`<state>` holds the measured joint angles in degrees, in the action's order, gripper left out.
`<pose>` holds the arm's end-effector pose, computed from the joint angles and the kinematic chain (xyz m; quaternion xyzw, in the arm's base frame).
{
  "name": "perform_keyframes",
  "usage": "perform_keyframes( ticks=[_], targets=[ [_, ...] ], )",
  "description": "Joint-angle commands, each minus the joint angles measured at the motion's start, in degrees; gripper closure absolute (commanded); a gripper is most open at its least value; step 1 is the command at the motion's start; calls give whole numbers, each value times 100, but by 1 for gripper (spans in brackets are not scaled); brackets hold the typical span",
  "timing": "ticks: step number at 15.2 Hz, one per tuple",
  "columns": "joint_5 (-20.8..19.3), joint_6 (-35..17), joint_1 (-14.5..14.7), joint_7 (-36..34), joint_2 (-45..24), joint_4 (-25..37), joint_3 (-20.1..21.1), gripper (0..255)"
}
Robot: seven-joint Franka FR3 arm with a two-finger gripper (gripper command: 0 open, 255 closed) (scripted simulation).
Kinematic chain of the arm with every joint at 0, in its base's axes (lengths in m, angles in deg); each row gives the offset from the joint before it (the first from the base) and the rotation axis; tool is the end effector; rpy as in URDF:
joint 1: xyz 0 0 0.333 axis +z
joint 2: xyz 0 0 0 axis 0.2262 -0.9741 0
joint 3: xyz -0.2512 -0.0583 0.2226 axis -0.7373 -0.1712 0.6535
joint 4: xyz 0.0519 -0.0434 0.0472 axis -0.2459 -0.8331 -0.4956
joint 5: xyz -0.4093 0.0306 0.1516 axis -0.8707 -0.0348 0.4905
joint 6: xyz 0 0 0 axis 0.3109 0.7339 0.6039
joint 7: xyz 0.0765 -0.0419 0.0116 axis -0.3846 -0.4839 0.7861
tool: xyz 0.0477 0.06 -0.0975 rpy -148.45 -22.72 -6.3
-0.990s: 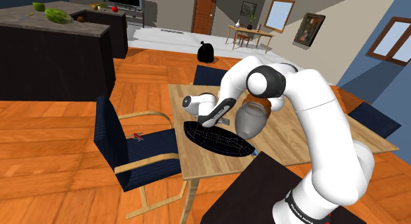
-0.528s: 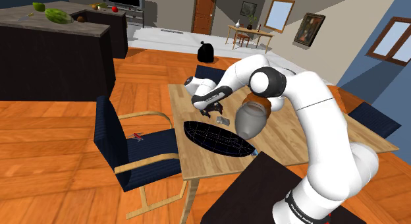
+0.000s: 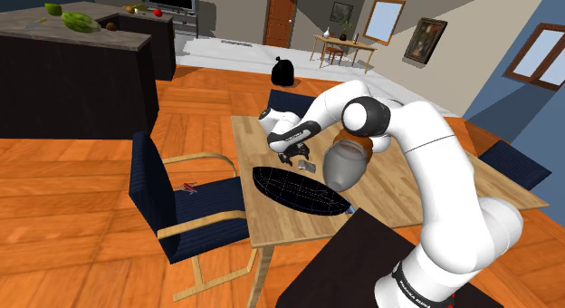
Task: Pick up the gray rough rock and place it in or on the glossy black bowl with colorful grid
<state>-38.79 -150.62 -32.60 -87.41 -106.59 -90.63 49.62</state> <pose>0.7137 -0.2250 0.0797 0.8548 -0.3870 -0.0559 0.3413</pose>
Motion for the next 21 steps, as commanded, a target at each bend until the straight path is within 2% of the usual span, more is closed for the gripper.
perform_keyframes(
  ticks=[1,7,8,17,21],
  targets=[
    [-14,-41,-17,-10,-4,-34,-8,0],
    [-13,-40,-17,-9,-4,-32,-8,0],
    [-13,-40,-17,-9,-4,-32,-8,255],
    [-14,-41,-17,-10,-4,-33,-8,255],
    [24,57,-39,63,247,-167,27,255]
  ],
)
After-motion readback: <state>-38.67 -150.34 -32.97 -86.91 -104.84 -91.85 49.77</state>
